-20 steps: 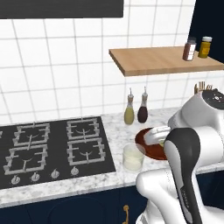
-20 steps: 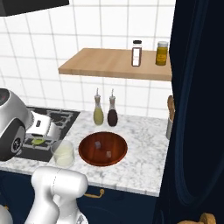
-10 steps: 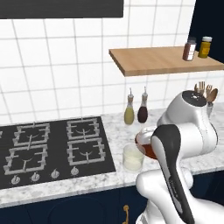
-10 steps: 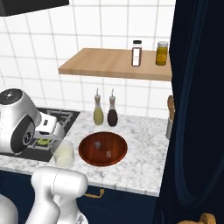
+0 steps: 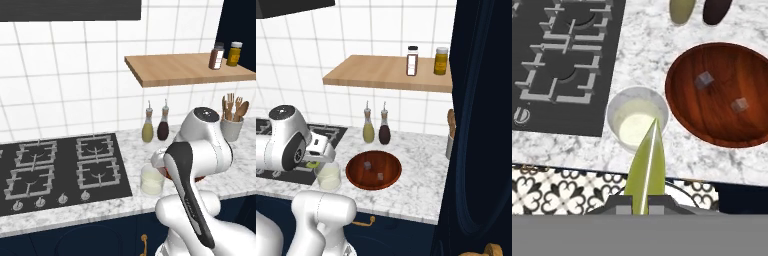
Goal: Grab a lemon wedge from the fridge and one ice cube from the ice bowl, and put them in the glass of lemonade.
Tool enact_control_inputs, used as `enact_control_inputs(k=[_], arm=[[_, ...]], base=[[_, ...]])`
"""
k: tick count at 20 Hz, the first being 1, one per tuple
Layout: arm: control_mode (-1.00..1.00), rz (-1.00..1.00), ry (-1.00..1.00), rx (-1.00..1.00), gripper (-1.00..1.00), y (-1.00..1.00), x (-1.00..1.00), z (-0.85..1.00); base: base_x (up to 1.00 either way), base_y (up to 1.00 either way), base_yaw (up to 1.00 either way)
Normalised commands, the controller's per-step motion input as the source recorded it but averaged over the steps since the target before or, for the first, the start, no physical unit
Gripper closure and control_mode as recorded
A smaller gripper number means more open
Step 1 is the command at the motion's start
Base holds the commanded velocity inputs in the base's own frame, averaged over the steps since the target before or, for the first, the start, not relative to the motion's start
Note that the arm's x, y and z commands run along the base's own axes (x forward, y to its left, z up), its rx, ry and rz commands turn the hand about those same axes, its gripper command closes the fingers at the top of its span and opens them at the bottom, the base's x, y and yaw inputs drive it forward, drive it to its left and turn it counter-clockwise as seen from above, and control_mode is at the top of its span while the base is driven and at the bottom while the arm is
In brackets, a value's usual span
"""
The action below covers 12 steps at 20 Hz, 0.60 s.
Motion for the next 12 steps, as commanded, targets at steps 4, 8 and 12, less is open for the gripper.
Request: enact_control_inputs(k=[4,8,12], arm=[[-1.00,0.00,-0.02,0.00,1.00,0.04,0.10,-0.54],[-1.00,0.00,-0.03,0.00,1.00,0.11,0.12,-0.42],[-1.00,0.00,-0.09,0.00,1.00,0.09,0.12,-0.28]], base=[[0.00,0.00,0.00],[0.00,0.00,0.00],[0.00,0.00,0.00]])
